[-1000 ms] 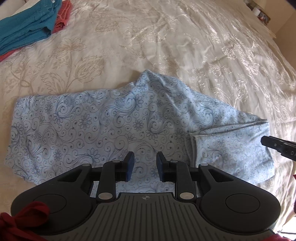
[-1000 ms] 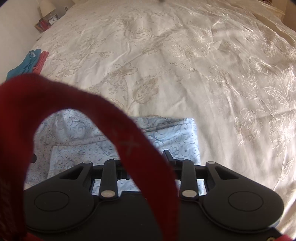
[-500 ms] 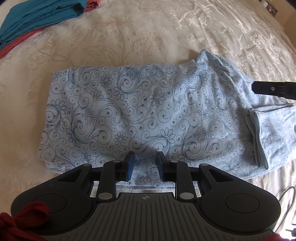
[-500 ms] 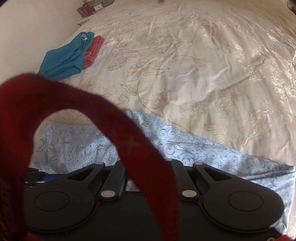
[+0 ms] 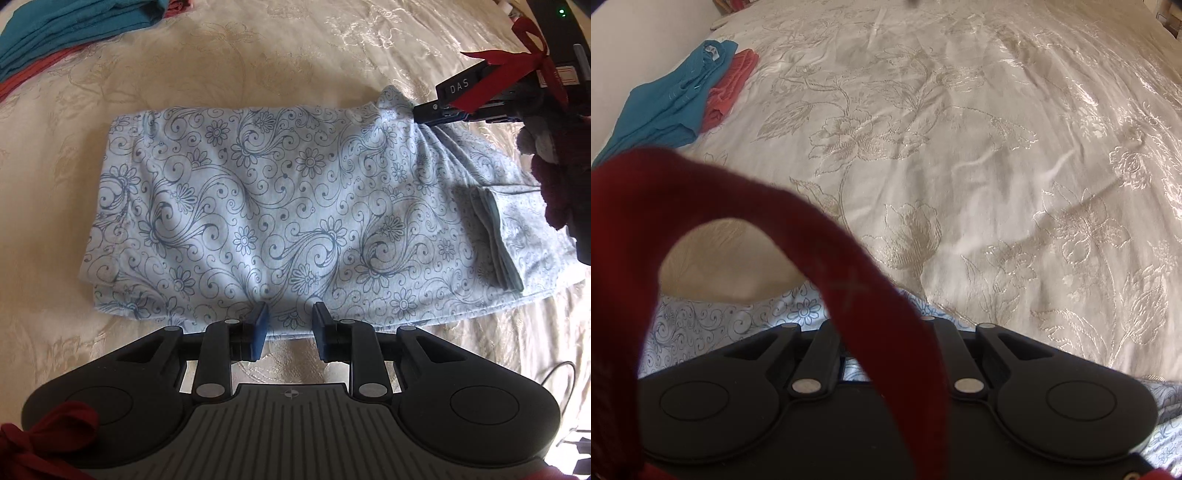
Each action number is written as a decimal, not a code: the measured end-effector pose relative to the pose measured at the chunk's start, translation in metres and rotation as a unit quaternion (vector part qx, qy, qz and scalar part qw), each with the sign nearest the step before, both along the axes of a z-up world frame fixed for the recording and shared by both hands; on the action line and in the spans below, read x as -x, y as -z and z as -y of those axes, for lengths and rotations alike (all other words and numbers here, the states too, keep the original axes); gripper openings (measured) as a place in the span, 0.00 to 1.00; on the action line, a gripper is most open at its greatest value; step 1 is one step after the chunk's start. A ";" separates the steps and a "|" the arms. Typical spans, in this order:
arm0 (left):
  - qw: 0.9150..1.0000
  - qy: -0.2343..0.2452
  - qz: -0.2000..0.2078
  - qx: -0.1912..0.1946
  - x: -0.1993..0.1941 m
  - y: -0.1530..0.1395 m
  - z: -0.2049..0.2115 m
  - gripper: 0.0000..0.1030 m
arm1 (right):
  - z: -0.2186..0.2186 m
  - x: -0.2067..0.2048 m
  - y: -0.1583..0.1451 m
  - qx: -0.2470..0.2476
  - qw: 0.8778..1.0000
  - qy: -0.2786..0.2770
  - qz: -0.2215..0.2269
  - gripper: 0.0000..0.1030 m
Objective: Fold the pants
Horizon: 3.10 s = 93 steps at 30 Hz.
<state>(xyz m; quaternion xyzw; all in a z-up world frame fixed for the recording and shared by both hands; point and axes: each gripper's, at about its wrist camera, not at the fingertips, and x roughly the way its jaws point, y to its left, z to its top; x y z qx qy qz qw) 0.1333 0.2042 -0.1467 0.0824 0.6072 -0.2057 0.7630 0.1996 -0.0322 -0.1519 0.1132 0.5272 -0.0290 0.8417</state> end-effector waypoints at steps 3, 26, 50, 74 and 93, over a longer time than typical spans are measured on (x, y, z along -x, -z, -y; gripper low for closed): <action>0.999 -0.014 0.034 -0.001 0.009 -0.015 -0.014 0.24 | -0.003 0.006 -0.013 -0.011 1.000 0.006 0.020 0.20; 0.984 -0.142 0.111 0.015 -0.053 -0.040 -0.077 0.26 | -0.039 0.115 -0.071 -0.030 0.996 -0.029 0.082 0.25; 0.990 -0.130 0.040 0.024 -0.065 -0.002 -0.068 0.22 | -0.022 0.151 -0.075 -0.039 0.997 -0.011 0.072 0.25; 0.982 0.024 0.151 0.112 0.037 -0.119 0.184 0.09 | 0.103 0.211 -0.066 -0.068 0.996 0.010 0.062 0.26; 0.992 -0.053 0.114 -0.028 0.042 -0.074 0.142 0.10 | 0.120 0.177 -0.065 -0.106 0.990 -0.023 0.085 0.46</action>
